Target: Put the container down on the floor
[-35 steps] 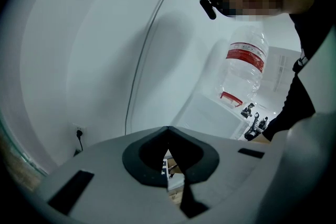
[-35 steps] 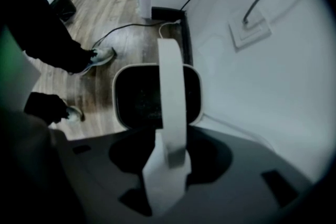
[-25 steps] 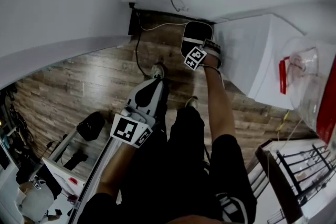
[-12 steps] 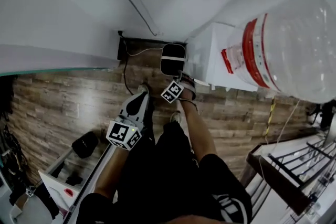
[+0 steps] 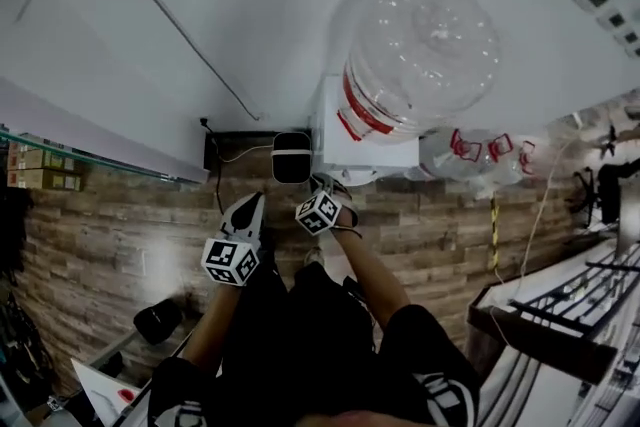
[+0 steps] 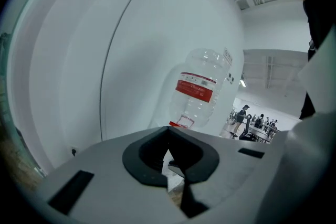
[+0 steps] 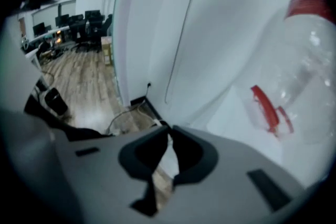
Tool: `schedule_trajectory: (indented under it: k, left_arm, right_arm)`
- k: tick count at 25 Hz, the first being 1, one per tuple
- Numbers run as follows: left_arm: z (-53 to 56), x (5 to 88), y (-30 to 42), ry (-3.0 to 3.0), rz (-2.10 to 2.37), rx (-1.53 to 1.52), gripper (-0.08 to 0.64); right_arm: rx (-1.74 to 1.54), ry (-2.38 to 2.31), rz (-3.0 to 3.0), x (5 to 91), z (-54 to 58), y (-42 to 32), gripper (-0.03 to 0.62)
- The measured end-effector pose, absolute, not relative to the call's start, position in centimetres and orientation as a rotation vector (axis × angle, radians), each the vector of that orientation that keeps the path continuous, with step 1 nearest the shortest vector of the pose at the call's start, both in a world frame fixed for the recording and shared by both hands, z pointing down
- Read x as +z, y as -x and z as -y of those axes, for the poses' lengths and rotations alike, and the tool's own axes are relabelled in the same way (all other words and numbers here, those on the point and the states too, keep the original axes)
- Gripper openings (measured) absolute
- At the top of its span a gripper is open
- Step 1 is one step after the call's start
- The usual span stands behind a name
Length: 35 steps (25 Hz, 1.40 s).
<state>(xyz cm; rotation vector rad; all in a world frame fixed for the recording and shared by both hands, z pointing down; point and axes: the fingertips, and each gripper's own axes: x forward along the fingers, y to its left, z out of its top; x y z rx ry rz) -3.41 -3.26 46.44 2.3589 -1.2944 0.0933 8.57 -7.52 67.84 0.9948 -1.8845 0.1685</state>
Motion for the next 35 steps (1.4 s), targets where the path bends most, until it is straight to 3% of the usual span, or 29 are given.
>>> schedule_trajectory:
  k: [17,35]
  left_arm:
    - [-2.5,38.5,1.7,-2.369,1.436,-0.016,0.032]
    - [-2.1,39.4,2.8,-2.416,1.265,0.000,0.031]
  right_arm:
    - [0.470,-1.626,2.343,44.8,-1.5,-16.7,0.035]
    - [0.595,-1.784,2.377,40.5,-6.1,-14.5,0.032]
